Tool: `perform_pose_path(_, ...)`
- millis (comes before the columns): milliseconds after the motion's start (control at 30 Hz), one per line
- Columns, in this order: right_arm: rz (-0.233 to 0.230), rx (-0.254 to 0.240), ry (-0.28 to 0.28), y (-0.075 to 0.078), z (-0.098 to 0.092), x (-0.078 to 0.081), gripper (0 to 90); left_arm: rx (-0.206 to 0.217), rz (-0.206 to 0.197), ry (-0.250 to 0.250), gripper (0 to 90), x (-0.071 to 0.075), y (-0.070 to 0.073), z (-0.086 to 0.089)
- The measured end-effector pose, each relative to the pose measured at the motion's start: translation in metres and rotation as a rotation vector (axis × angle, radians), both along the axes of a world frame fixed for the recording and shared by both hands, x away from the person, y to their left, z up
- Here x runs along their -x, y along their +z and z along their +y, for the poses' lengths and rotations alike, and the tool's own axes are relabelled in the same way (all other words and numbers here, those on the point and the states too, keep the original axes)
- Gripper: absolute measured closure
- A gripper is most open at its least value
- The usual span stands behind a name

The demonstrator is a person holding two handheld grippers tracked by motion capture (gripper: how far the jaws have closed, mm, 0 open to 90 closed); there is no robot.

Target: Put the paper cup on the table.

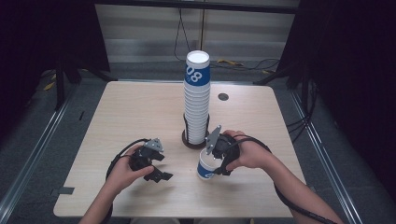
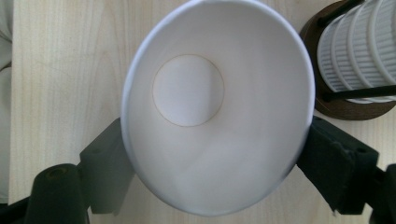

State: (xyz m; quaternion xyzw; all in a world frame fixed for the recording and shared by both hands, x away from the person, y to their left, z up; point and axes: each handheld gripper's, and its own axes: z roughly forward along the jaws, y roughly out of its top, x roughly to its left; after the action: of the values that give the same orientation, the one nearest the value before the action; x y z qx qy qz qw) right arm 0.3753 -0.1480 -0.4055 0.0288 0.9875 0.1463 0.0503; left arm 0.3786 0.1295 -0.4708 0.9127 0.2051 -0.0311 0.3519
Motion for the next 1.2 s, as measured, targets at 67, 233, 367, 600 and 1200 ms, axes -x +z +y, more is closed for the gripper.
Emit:
perform_pose_path(67,-0.005,0.010,0.004,-0.001,0.001,0.000,17.3,0.002,0.001,-0.002,15.2,0.001,-0.001,0.000)
perform_pose_path(233,0.005,0.013,0.003,-0.003,0.001,0.000,16.8,0.012,0.007,0.005,15.2,0.002,-0.002,0.002)
perform_pose_path(367,-0.009,-0.001,0.013,-0.004,0.001,-0.001,16.5,0.018,0.010,0.004,15.2,0.003,-0.003,0.002)
perform_pose_path(600,0.011,-0.020,-0.020,-0.006,0.000,0.001,15.0,0.003,0.016,-0.006,15.2,0.003,-0.004,0.004)
perform_pose_path(1200,0.058,-0.092,-0.036,-0.014,-0.003,0.006,13.1,-0.009,0.013,-0.005,15.4,0.002,-0.007,0.006)
